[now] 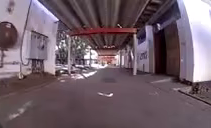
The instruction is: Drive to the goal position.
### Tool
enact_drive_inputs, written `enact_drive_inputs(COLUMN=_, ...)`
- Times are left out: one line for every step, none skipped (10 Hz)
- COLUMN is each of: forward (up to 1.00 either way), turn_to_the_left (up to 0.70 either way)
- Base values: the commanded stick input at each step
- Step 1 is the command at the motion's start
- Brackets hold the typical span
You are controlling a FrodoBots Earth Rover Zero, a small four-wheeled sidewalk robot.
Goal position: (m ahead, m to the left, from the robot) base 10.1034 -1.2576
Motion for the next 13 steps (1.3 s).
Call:
enact_drive_inputs(forward=0.70, turn_to_the_left=0.00)
enact_drive_inputs(forward=0.70, turn_to_the_left=0.00)
enact_drive_inputs(forward=0.70, turn_to_the_left=0.00)
enact_drive_inputs(forward=0.70, turn_to_the_left=0.00)
enact_drive_inputs(forward=0.70, turn_to_the_left=0.00)
enact_drive_inputs(forward=0.70, turn_to_the_left=0.00)
enact_drive_inputs(forward=0.70, turn_to_the_left=0.00)
enact_drive_inputs(forward=0.70, turn_to_the_left=0.00)
enact_drive_inputs(forward=0.70, turn_to_the_left=0.00)
enact_drive_inputs(forward=0.70, turn_to_the_left=0.00)
enact_drive_inputs(forward=0.70, turn_to_the_left=0.00)
enact_drive_inputs(forward=0.70, turn_to_the_left=0.00)
enact_drive_inputs(forward=0.70, turn_to_the_left=0.00)
